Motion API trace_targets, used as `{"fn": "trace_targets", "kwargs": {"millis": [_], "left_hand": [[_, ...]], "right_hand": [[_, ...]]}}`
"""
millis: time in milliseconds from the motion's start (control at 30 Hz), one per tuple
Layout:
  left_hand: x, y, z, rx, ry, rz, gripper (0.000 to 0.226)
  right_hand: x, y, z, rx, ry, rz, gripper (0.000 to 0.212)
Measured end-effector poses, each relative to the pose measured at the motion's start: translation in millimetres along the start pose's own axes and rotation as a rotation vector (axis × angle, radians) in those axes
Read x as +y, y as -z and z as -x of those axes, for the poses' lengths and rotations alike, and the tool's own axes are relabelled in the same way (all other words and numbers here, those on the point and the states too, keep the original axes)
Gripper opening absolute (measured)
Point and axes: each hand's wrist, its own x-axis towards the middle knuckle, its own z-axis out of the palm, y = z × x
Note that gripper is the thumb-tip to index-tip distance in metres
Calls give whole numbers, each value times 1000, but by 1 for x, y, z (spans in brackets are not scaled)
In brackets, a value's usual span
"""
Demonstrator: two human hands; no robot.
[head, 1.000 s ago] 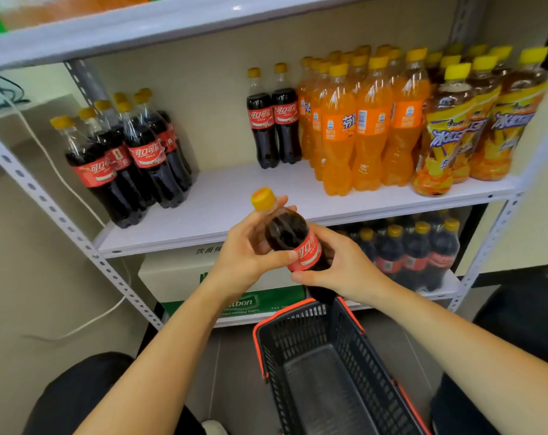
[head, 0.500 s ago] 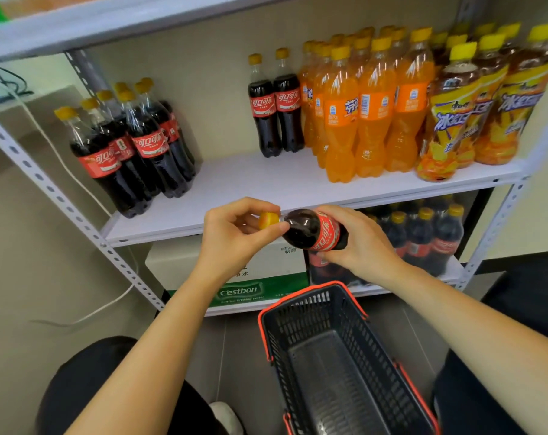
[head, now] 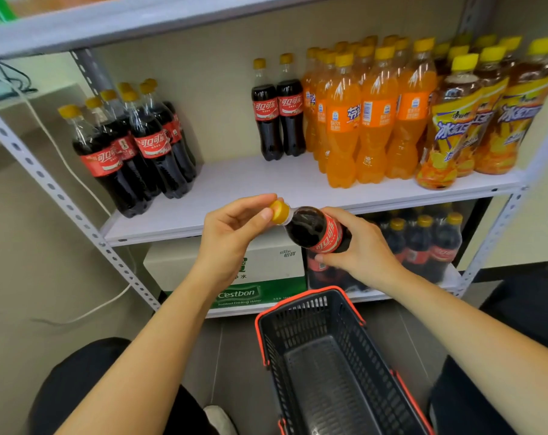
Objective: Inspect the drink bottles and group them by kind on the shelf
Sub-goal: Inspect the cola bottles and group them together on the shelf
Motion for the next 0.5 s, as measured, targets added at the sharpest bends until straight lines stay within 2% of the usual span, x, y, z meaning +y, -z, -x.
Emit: {"fn": "trace_targets", "kwargs": {"millis": [133, 267, 367, 433, 500], "left_hand": [[4, 3, 1, -11, -135, -169, 26], [6, -3, 4, 136, -163, -220, 28], [5, -4, 3, 195, -172, -238, 26], [2, -3, 1, 182, -145, -275, 30], [-3, -2, 0, 94, -71, -286, 41]], "right_hand": [[-5, -1, 2, -82, -35, -97, 80], [-12, -2, 3, -197, -87, -224, 83], [-16, -4, 4, -255, -115, -283, 77], [-19, -7, 6, -263, -136, -324, 70], [-22, -7, 6, -256, -162, -372, 61]]}}
